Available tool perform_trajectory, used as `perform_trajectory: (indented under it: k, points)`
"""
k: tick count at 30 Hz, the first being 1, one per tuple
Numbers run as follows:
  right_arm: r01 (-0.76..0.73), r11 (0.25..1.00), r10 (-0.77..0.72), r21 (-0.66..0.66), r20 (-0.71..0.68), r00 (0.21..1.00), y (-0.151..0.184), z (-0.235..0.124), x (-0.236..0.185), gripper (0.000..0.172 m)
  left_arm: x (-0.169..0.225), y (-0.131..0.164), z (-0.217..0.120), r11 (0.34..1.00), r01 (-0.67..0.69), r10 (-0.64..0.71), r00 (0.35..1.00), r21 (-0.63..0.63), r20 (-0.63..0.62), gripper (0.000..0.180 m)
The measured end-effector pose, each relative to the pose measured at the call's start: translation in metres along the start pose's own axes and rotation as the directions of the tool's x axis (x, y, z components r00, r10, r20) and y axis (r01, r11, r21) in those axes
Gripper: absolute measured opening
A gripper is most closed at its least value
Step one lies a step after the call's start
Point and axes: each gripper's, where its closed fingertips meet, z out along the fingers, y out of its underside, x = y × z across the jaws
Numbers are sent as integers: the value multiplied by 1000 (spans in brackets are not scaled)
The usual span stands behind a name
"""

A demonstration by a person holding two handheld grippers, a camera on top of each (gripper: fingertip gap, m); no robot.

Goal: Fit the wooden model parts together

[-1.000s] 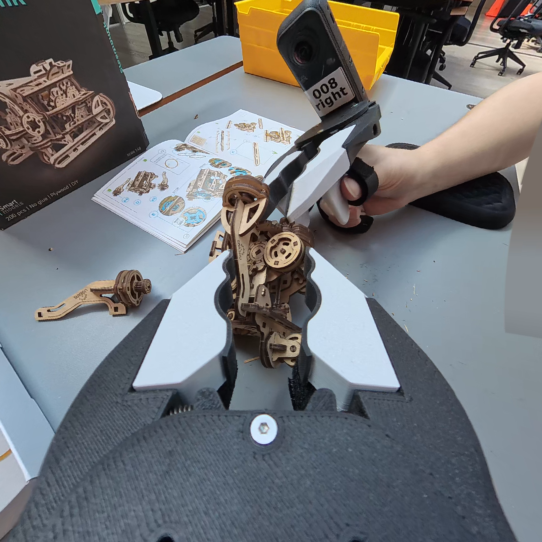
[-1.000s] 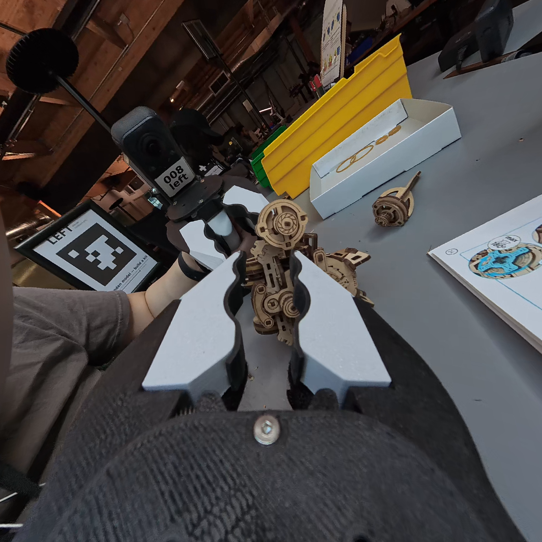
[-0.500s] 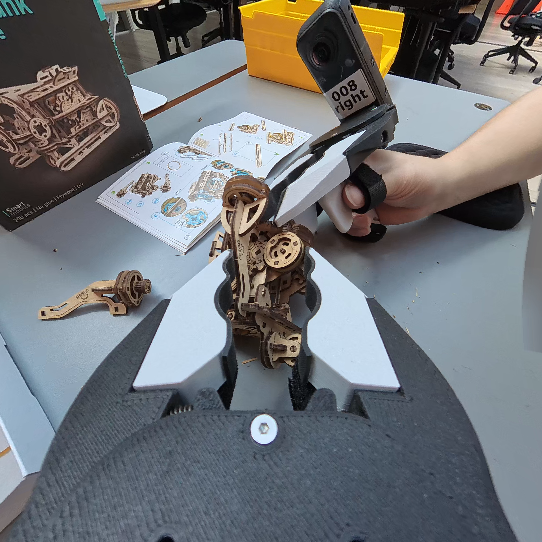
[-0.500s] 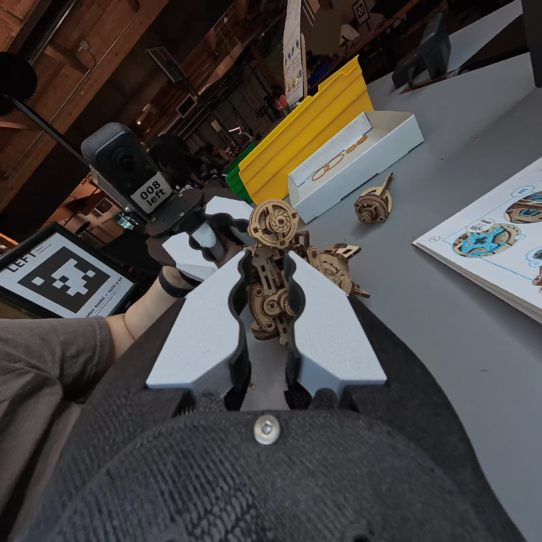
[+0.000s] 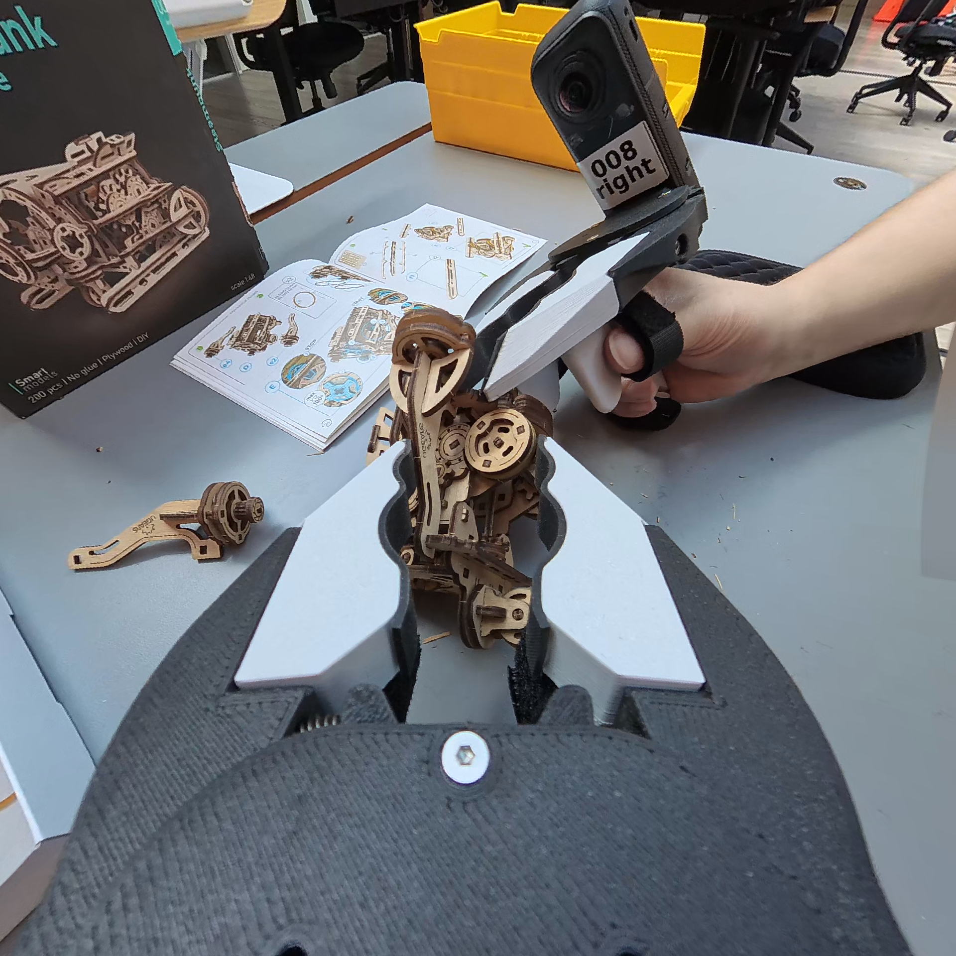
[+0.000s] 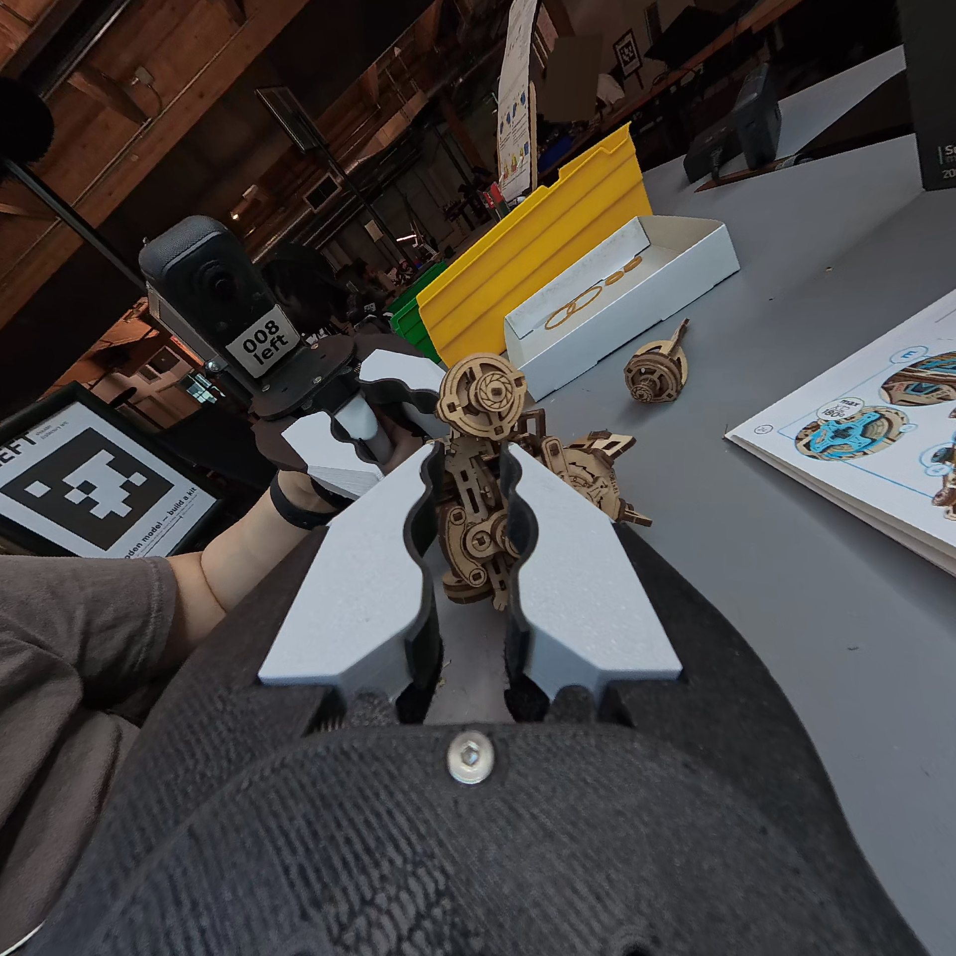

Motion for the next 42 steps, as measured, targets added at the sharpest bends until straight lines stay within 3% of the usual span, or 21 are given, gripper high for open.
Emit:
perform_trajectory:
  k: [42]
  points:
    - [172, 985, -173, -22, -77, 982, 2, -3, -4, 13, 4, 0, -1, 1000, -19, 19, 1000, 10, 3, 45]
